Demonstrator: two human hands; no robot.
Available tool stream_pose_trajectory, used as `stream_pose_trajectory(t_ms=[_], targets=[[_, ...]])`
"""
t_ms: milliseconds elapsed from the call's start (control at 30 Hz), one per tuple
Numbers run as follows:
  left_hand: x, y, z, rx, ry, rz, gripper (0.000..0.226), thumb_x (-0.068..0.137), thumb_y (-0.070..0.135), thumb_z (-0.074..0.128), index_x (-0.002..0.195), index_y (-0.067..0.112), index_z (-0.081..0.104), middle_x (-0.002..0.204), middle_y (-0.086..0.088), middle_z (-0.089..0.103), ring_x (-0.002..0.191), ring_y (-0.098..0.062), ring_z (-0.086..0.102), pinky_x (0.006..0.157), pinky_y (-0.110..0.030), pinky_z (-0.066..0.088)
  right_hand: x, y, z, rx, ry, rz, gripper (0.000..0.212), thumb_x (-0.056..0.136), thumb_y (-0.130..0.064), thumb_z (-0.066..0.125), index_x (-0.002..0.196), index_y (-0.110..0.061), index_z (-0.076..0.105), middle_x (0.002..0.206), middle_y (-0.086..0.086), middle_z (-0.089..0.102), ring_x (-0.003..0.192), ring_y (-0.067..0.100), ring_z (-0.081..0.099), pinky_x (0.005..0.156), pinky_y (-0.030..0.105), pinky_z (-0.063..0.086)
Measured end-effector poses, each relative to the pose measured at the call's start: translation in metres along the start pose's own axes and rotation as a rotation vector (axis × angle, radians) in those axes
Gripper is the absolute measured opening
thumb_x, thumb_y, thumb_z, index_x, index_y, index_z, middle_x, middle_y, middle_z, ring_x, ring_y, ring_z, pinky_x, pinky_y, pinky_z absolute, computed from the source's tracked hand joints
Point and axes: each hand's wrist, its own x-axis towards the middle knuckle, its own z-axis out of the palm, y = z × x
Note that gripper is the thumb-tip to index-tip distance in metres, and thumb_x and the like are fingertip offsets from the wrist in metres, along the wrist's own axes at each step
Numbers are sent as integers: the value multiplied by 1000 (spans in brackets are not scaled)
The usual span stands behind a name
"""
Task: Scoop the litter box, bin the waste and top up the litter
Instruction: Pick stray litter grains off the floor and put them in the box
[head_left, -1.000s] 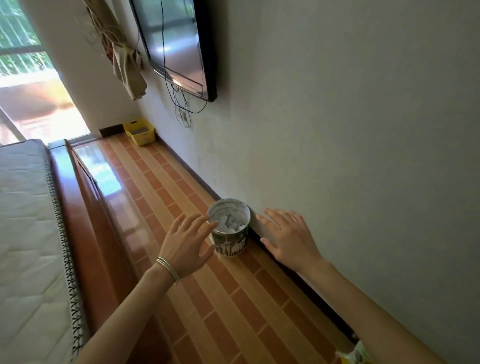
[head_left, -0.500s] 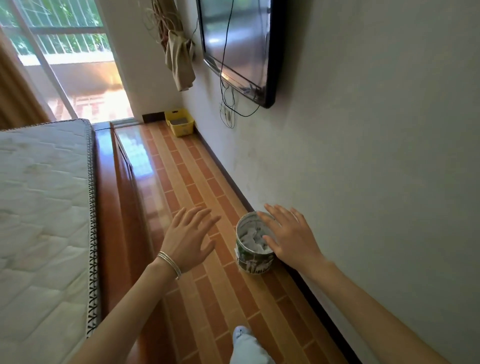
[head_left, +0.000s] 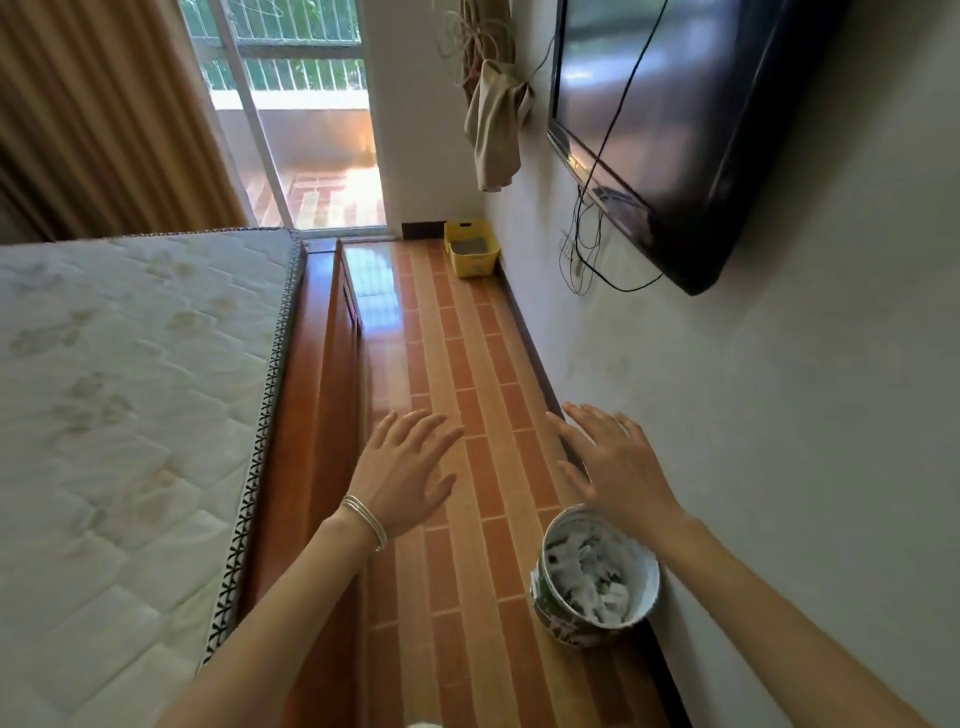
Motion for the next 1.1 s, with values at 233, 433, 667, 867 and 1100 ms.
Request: stream_pose_trajectory(t_ms=[233,433,667,867,1100], targets=[[61,-79,33,19,-22,-52,54,81,51,38,128,29,53,128,1,57,120,-23,51,103,-47,36,100,12,53,6,-12,-57,58,78,-29,68,132,-20,47,132,5,54,120,25,53,95,49,44],[138,-163,41,-4,-28,-30,54,78,50,39,125,28,55,124,1,59,117,-24,54,100,-48,40,198,14,87,10,-50,8,59,80,-27,67,133,-21,44,132,5,53,121,24,51,95,50,44],[220,-261,45,-6,-20,19,53,81,50,39,128,29,53,125,1,58,118,-23,53,101,-48,40,316,12,110,33,-76,48,52,86,-28,61,135,-23,43,138,3,47,128,24,44,103,49,37],[264,-326,67,-27,-21,-6,53,80,49,40,127,28,54,124,1,59,118,-24,53,99,-48,41,394,11,142,57,-87,60,56,85,-29,62,137,-25,40,139,3,46,128,23,44,103,47,34],[321,-387,104,-28,-66,-66,53,79,50,40,125,28,55,124,2,59,117,-22,53,99,-47,42,479,29,200,106,-139,39,61,84,-32,63,139,-28,36,142,0,43,130,21,41,105,47,34]])
